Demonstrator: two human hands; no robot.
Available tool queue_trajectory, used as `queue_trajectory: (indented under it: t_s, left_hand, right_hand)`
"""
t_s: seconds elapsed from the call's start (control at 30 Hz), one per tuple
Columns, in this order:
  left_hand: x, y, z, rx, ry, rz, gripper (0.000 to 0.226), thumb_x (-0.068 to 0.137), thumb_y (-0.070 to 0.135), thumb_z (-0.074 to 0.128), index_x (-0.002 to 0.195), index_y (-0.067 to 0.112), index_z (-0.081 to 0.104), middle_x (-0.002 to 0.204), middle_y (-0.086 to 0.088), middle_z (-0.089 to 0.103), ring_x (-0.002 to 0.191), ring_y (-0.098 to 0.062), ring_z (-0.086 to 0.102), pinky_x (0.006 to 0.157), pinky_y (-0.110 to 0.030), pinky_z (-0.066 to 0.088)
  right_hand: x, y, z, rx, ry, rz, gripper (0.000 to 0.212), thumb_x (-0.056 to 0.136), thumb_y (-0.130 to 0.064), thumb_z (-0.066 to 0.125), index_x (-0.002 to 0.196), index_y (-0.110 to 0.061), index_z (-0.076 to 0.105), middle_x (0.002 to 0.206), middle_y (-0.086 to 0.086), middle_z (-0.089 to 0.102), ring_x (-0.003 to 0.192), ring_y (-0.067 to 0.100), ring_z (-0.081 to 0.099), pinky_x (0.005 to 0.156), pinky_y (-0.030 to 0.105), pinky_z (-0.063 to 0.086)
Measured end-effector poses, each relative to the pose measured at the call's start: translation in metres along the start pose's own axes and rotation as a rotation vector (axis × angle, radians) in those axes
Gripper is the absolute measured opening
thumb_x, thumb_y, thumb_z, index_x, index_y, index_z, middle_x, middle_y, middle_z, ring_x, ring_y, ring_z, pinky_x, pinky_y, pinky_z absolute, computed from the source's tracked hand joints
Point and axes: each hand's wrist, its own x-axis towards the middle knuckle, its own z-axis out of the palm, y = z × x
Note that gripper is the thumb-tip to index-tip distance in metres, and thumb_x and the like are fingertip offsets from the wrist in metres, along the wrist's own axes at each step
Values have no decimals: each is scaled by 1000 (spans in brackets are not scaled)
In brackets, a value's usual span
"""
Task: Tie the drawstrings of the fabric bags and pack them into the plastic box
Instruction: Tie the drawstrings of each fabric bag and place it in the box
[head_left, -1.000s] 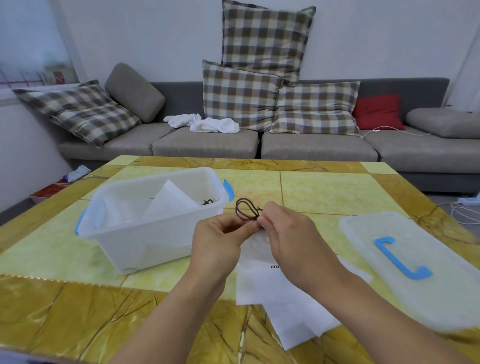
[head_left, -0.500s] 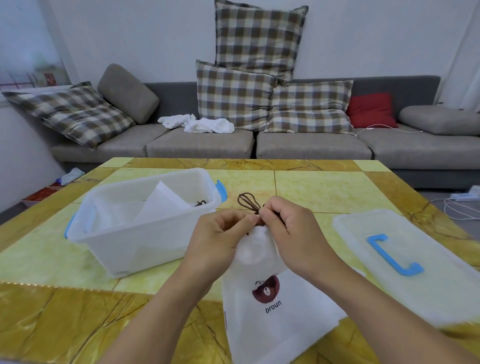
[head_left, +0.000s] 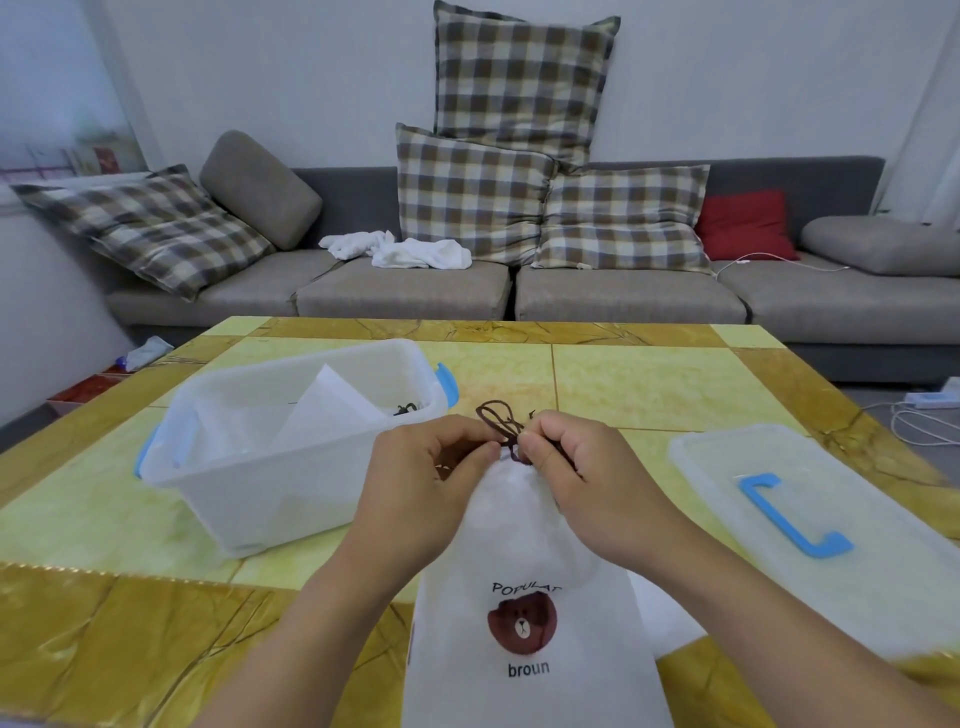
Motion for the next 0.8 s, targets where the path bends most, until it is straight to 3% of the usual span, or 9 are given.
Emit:
queue_trajectory:
  t_s: [0.1, 0.23, 0.47, 0.63, 0.8]
  left_hand:
    - [-3, 2, 6, -76, 36, -55, 17, 86, 3, 73, 84, 19, 76, 82, 11, 75, 81, -10, 72, 75, -23, 56]
    - [-4, 8, 10, -133, 169, -102, 18, 83, 0, 74, 81, 16, 66, 80, 5, 73, 78, -7, 71, 69, -15, 54]
    - [-5, 7, 15, 135, 297, 183, 16, 78, 7, 74, 81, 22, 77, 86, 14, 72, 84, -3, 68, 79, -20, 54]
    - [-7, 9, 19, 155, 282, 258, 14, 78, 19, 75, 92, 22, 79, 90, 19, 73, 90, 5, 67, 79, -11, 50]
    - [-6, 9, 16, 104, 183, 209, 19, 85, 9, 77, 93, 25, 80, 85, 26, 73, 85, 6, 68, 78, -11, 51]
  right_hand:
    - [0, 1, 2, -36, -1, -21, 28, 103, -22, 50, 81, -10, 62, 67, 1, 58, 55, 4, 40, 53, 19, 33]
    - [0, 0, 7, -26, 8, -11, 29, 103, -22, 50, 79, -10, 61, 60, -8, 50, 51, 5, 38, 52, 17, 32]
    - [2, 2, 6, 19, 20, 38, 33, 104, -23, 49, 72, -17, 56, 54, -13, 44, 47, 5, 35, 48, 16, 29]
    - [3, 3, 4, 24, 16, 31, 32, 104, -24, 49, 77, -7, 56, 54, -13, 42, 48, 6, 34, 49, 17, 28]
    - [2, 1, 2, -8, 7, 3, 33, 104, -25, 49, 78, -6, 56, 60, -7, 46, 53, 6, 37, 52, 19, 30]
